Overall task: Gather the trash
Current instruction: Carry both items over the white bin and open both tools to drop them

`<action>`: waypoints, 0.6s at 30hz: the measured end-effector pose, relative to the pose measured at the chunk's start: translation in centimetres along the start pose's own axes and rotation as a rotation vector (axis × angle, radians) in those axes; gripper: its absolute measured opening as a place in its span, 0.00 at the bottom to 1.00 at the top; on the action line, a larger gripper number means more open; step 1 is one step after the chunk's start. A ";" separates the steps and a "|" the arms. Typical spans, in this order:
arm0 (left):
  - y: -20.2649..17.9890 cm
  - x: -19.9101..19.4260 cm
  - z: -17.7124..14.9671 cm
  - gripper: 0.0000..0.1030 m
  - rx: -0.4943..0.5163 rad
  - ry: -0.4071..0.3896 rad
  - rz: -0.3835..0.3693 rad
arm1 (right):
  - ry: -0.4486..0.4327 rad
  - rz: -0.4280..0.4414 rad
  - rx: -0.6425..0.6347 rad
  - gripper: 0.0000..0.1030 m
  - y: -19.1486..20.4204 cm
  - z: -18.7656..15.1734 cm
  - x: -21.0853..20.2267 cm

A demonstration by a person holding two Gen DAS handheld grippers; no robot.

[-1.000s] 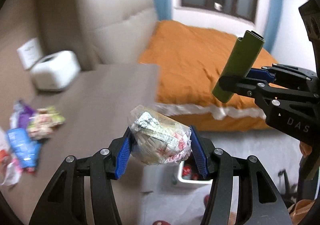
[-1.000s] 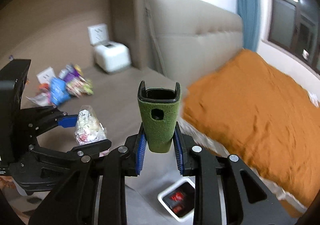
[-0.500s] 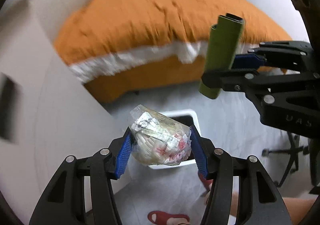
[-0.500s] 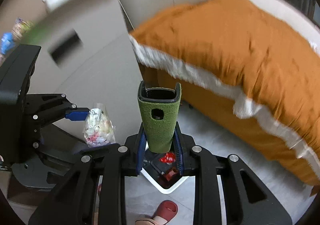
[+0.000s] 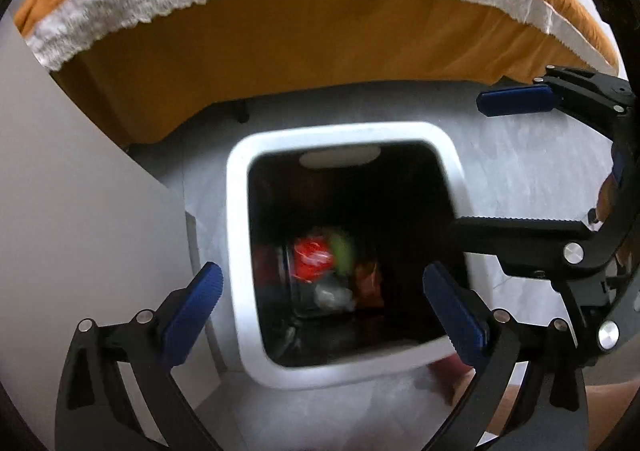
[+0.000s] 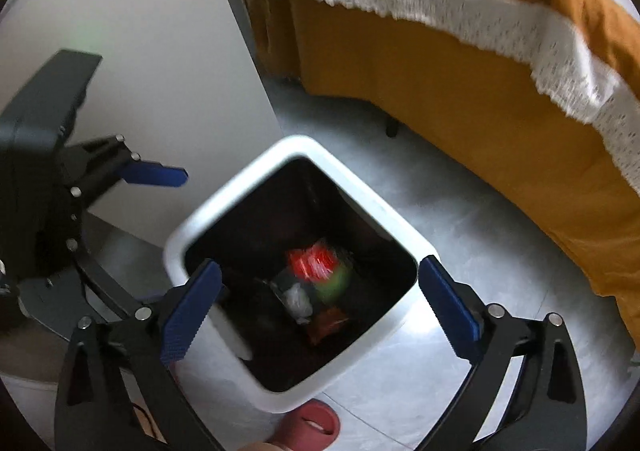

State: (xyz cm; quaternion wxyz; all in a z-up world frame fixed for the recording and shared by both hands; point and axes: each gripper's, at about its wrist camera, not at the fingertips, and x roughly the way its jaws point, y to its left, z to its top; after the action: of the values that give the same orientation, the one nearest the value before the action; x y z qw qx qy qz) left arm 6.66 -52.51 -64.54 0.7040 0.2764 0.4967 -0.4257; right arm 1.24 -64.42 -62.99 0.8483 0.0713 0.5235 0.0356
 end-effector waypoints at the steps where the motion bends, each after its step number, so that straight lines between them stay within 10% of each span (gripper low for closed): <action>1: 0.0 0.1 -0.2 0.95 0.004 0.001 -0.001 | -0.002 -0.006 -0.008 0.95 0.1 -0.2 0.3; 18: 0.5 -7.9 2.7 0.96 0.001 -0.034 0.000 | -0.032 -0.026 -0.022 0.95 1.6 4.0 -6.8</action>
State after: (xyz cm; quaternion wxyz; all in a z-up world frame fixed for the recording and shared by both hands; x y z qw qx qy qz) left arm 7.17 -51.91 -56.27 0.7121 0.2695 0.4844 -0.4309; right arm 1.79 -64.06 -54.98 0.8576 0.0559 0.5104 0.0293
